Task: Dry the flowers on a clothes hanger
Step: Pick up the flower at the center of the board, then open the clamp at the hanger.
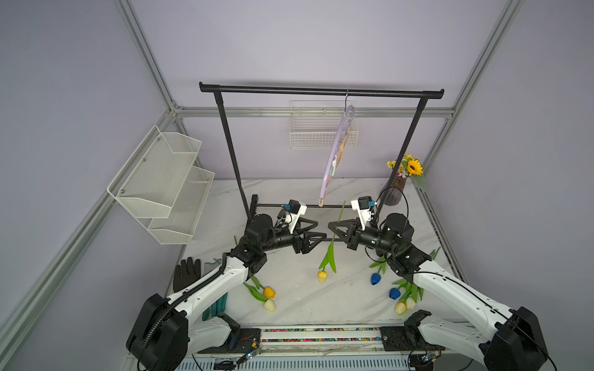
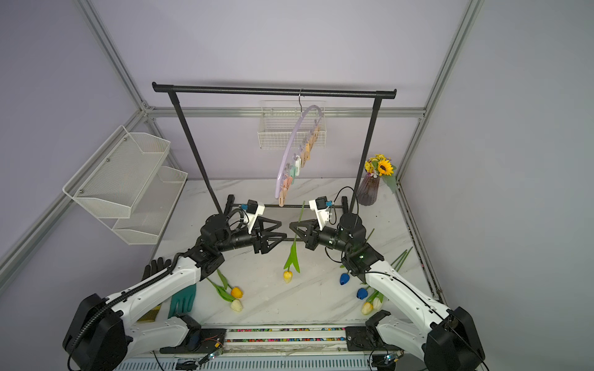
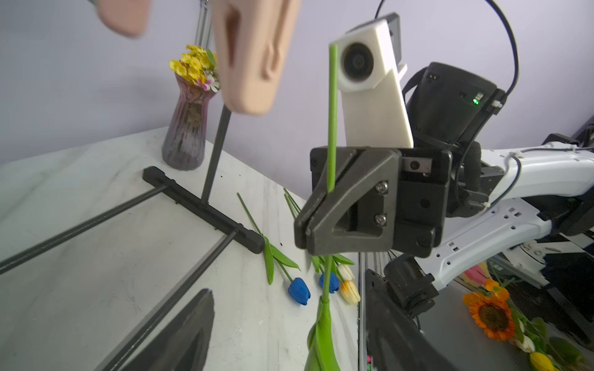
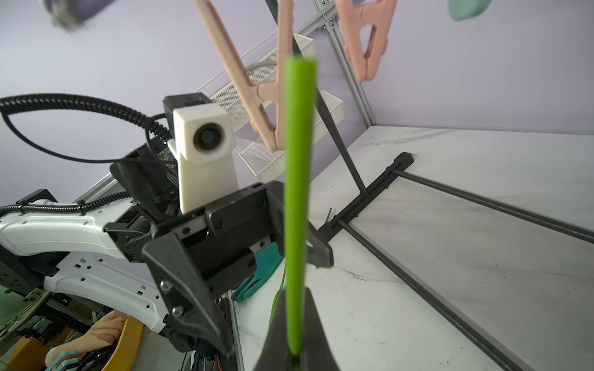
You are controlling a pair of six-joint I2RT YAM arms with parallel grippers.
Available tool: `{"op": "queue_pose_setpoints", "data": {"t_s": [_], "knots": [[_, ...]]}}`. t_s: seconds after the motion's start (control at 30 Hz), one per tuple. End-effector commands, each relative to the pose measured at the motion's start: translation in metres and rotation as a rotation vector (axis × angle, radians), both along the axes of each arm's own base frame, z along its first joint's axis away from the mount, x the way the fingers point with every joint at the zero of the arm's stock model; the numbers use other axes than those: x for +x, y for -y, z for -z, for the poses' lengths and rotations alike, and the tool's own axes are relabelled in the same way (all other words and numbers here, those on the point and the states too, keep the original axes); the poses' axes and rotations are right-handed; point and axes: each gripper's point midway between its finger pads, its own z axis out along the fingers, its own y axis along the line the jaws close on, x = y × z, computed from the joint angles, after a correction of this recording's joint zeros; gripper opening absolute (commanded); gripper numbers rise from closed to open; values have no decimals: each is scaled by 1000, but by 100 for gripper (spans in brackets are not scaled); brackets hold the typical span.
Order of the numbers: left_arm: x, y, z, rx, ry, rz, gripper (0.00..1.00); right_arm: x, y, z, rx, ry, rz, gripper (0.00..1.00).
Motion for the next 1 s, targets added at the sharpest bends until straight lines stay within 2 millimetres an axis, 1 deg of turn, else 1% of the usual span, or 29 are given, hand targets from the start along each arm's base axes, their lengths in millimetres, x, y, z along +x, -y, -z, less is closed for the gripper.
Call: {"op": "queue_pose_setpoints", "data": {"t_s": [0.0,0.07,0.17,0.2,0.3,0.33,0.4,0.53,0.63,0.67,0.7,0.77,0.87,0.97], "knots": [[13,-22,-38,24,157,-124,75,4,2,2,-68,60,9,0],[15,-28,-51,29,224,-148,72,7,-1,1,-76,65,-7,0],[18,-28,-66,47,314,-136,66,14,-3,-1,-79,77,-12,0],[20,-28,-69,54,327,-134,66,17,-3,-1,-81,82,-9,0],[38,-31,-77,88,320,-146,64,28,1,-5,-85,92,11,0],[45,-33,-79,92,309,-144,64,32,5,-6,-85,95,23,0],[57,-36,-88,89,293,-145,64,43,16,-9,-79,87,62,0],[86,-38,-100,101,282,-179,62,78,51,-19,-78,71,248,0],[104,-38,-111,95,287,-185,62,105,77,-24,-141,89,430,0],[116,-35,-104,102,269,-183,62,115,84,-27,-166,94,486,0],[122,-34,-104,103,266,-185,63,124,89,-31,-180,97,528,0],[133,-30,-108,103,270,-181,63,144,94,-41,-188,98,590,0],[148,-27,-114,101,274,-185,63,170,90,-56,-180,112,621,0],[161,-24,-120,104,280,-192,63,198,92,-65,-181,108,685,0]]}}
